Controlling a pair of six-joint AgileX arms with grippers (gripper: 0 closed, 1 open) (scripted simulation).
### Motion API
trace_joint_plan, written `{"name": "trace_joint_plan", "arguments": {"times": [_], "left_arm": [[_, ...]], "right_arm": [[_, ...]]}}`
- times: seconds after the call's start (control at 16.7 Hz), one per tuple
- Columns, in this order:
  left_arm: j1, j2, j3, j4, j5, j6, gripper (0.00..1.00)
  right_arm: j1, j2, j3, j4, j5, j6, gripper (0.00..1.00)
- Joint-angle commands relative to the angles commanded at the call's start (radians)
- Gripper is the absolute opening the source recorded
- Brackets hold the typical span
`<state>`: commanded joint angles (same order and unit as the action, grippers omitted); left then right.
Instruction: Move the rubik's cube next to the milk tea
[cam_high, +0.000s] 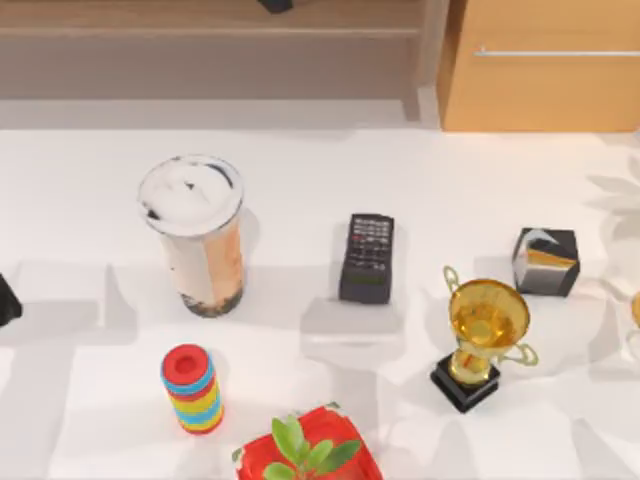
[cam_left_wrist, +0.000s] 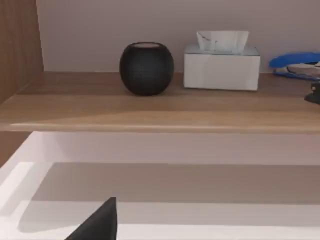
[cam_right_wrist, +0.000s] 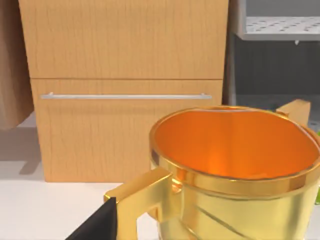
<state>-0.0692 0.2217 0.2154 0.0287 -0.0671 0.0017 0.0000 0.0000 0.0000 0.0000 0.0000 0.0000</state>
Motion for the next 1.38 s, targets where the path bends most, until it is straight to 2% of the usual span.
{"name": "trace_joint_plan", "arguments": {"times": [0.84,1.08,1.38], "left_arm": [[-0.328,1.283,1.138,0.124,-0.3,0.012,1.0],[-0.385,1.488,1.327,0.145,-0.35,0.015,1.0],[-0.4,1.538,1.372,0.151,-0.364,0.016,1.0]], "right_arm": [[0.0,0.0,0.0,0.0,0.0,0.0,1.0],[0.0,0.0,0.0,0.0,0.0,0.0,1.0],[0.0,0.0,0.0,0.0,0.0,0.0,1.0]]}}
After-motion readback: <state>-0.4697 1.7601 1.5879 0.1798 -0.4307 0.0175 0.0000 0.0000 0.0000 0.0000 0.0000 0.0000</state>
